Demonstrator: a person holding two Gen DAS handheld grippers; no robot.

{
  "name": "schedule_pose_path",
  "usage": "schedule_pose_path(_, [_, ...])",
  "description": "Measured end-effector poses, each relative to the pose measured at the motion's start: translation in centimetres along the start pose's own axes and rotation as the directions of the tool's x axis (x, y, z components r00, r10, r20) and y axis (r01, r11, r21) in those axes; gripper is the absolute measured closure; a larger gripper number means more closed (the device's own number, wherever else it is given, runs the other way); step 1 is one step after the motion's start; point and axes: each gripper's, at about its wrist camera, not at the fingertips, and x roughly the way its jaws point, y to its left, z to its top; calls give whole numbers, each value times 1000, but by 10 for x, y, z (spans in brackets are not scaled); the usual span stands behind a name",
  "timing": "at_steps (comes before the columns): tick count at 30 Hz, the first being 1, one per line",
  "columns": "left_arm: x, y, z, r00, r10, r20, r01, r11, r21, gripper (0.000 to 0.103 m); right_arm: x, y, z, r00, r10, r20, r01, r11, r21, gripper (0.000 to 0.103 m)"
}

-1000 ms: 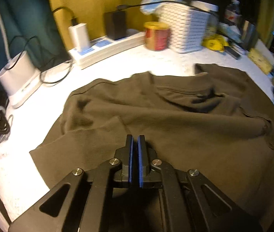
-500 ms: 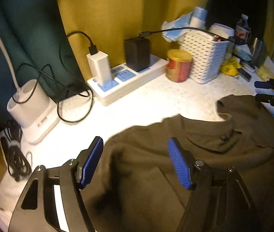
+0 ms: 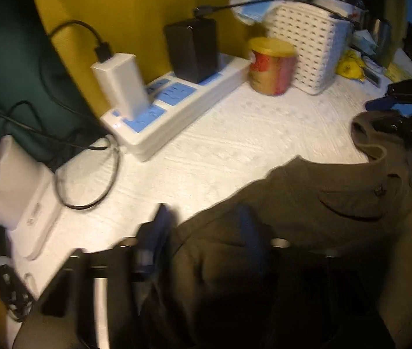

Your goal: Fold small clothes

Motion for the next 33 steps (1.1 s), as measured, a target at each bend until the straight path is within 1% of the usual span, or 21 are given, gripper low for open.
schedule_pose_path(1, [1, -2, 1, 1000, -15, -1, 15, 1000, 7, 80, 0, 2, 2, 1000, 14, -3, -14, 1000, -8, 97])
schedule_pose_path(2, [1, -7, 1, 1000, -25, 1, 25, 999, 33, 92, 0, 5, 3, 1000, -12, -4, 12, 1000, -22, 97])
schedule_pose_path(3, [0, -11, 2, 1000, -10, 3, 10, 999, 51, 96, 0, 6, 4, 1000, -32, -2, 31, 999, -33, 97])
schedule_pose_path(4, [1, -14, 3, 1000, 2, 4, -2, 998, 58, 97, -1, 6, 5, 1000, -5, 15, 6, 997, -75, 97])
schedule_pose_path(8, [-3, -16, 9, 998, 51, 44, -52, 998, 32, 99, -18, -19, 9, 989, -109, 95, 109, 994, 7, 98])
schedule_pose_path(10, [-6, -11, 12, 995, 81, 65, -81, 997, 7, 99, -28, -33, 12, 982, -152, 112, 148, 988, 43, 98])
schedule_pose_path(12, [-7, -6, 16, 993, 92, 75, -91, 996, -19, 99, -33, -43, 11, 979, -163, 120, 157, 986, 61, 98])
schedule_pose_path(14, [-2, -6, 20, 993, 103, 64, -103, 995, -13, 99, -32, -47, 7, 978, -177, 107, 172, 984, 56, 98])
schedule_pose_path(17, [6, -11, 18, 991, 130, 36, -130, 991, -2, 99, -22, -45, 2, 978, -192, 83, 188, 981, 56, 98])
schedule_pose_path(19, [11, -10, 17, 991, 135, 15, -135, 991, -10, 98, -15, -45, -2, 980, -185, 72, 180, 982, 64, 98])
schedule_pose_path(20, [11, -10, 17, 989, 146, 8, -146, 989, -18, 94, -14, -47, -2, 981, -183, 68, 179, 982, 67, 98])
schedule_pose_path(21, [8, -9, 18, 986, 165, 17, -164, 986, -30, 94, -14, -48, -3, 981, -182, 66, 177, 981, 74, 98])
schedule_pose_path(22, [0, -4, 14, 986, 163, 24, -162, 986, -42, 94, -16, -50, -4, 980, -185, 66, 180, 981, 79, 97])
schedule_pose_path(23, [-5, -2, 14, 984, 175, 28, -173, 983, -55, 90, -20, -51, -4, 979, -189, 71, 183, 979, 87, 97])
schedule_pose_path(24, [-10, 2, 13, 980, 199, 32, -196, 978, -68, 81, -24, -53, -5, 978, -193, 75, 186, 978, 96, 94])
schedule_pose_path(25, [-17, 5, 11, 976, 216, 36, -212, 973, -86, 73, -32, -56, -7, 975, -205, 87, 195, 975, 108, 83])
schedule_pose_path(26, [-26, 10, 8, 975, 216, 47, -210, 971, -113, 53, -40, -59, -10, 971, -217, 103, 206, 972, 115, 75])
schedule_pose_path(27, [-36, 16, 4, 975, 213, 59, -203, 969, -143, 41, -49, -63, -14, 968, -223, 117, 208, 970, 128, 60])
schedule_pose_path(28, [-44, 20, -1, 974, 219, 66, -205, 964, -167, 40, -59, -69, -19, 965, -229, 125, 210, 966, 147, 56])
schedule_pose_path(30, [-55, 25, -12, 970, 236, 55, -221, 955, -198, 40, -69, -78, -30, 964, -234, 126, 209, 960, 187, 56])
schedule_pose_path(33, [-66, 29, -31, 969, 243, 33, -228, 942, -244, 40, -77, -89, -54, 968, -230, 102, 200, 950, 241, 56])
